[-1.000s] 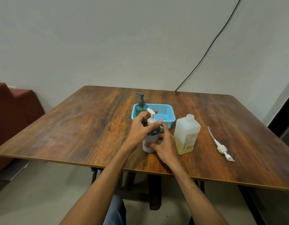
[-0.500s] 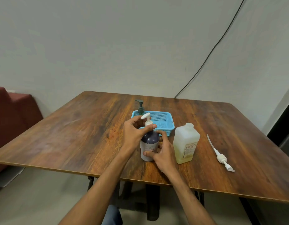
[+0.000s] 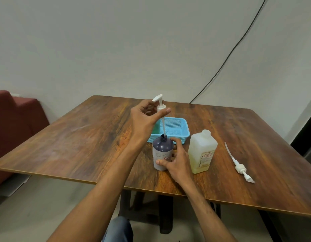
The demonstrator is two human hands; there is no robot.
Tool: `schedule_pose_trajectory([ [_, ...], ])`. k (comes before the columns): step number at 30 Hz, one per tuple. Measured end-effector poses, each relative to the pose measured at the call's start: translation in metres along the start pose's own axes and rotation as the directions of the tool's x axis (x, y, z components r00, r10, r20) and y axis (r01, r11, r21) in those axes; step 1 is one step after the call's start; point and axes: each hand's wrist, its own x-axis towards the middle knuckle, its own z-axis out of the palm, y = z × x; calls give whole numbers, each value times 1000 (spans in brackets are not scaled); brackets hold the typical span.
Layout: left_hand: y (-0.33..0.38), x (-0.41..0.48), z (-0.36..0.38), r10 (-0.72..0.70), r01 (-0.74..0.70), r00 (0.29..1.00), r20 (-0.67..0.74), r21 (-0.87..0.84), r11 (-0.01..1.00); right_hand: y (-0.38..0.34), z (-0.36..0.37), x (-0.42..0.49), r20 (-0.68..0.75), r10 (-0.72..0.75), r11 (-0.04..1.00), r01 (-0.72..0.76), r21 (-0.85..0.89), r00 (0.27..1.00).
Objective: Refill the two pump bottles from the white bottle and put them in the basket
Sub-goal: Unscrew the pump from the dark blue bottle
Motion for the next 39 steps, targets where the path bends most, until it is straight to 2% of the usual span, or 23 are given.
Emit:
schedule_pose_trajectory([
  [12, 0, 3, -2, -15, 17, 999, -32, 50, 999, 0, 0, 1, 6, 11, 1000, -11, -11, 1000],
  [16, 2, 3, -1, -17, 17, 1000, 6, 79, 997, 0, 0, 1, 8, 14, 1000, -14, -12, 1000],
  [28, -2, 0, -6, -86, 90, 994, -69, 70, 993, 1, 0, 2, 12, 15, 1000, -15, -3, 1000],
  [33, -1, -1, -7, -72, 75, 997, -29, 95, 993, 1, 1, 2, 1, 20, 1000, -20, -6, 1000],
  [39, 8, -2, -8, -48, 52, 996, -79, 54, 997, 1, 0, 1, 5, 19, 1000, -19, 0, 1000],
])
